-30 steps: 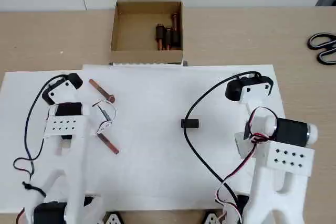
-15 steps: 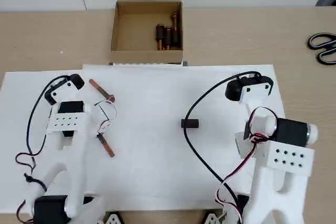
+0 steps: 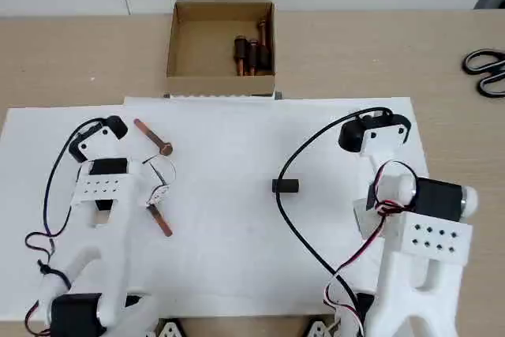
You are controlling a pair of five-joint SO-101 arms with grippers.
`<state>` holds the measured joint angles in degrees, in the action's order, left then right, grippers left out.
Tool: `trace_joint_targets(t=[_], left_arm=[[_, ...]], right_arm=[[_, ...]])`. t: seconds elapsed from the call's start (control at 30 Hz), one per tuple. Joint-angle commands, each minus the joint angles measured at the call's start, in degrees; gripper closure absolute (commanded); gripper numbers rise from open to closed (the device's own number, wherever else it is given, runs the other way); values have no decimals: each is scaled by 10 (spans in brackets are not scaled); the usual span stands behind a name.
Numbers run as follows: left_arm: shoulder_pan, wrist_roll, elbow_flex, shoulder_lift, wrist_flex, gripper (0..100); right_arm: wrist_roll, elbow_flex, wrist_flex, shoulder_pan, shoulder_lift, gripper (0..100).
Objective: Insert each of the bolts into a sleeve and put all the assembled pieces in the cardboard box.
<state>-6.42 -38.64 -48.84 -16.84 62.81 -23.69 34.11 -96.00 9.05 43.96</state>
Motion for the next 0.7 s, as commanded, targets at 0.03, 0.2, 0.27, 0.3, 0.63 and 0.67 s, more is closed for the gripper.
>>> trace_joint_targets(t=[0.03, 0.2, 0.27, 0.3, 0.63, 0.67], left_arm=[[-1, -2, 0, 0, -11, 907], [-1, -2, -1, 1, -11, 907], [-1, -2, -2, 2, -12, 907], [-1, -2, -6, 7, -18, 908], [-3, -3, 35, 126, -34, 994], [-3, -3, 40, 124, -34, 994]], right_arm=[[7, -2, 7, 7, 13, 995], [7, -2, 7, 7, 13, 995], [7, -2, 7, 7, 13, 995], [7, -2, 7, 7, 13, 995], [7, -2, 7, 7, 13, 995], [7, -2, 7, 7, 13, 995]])
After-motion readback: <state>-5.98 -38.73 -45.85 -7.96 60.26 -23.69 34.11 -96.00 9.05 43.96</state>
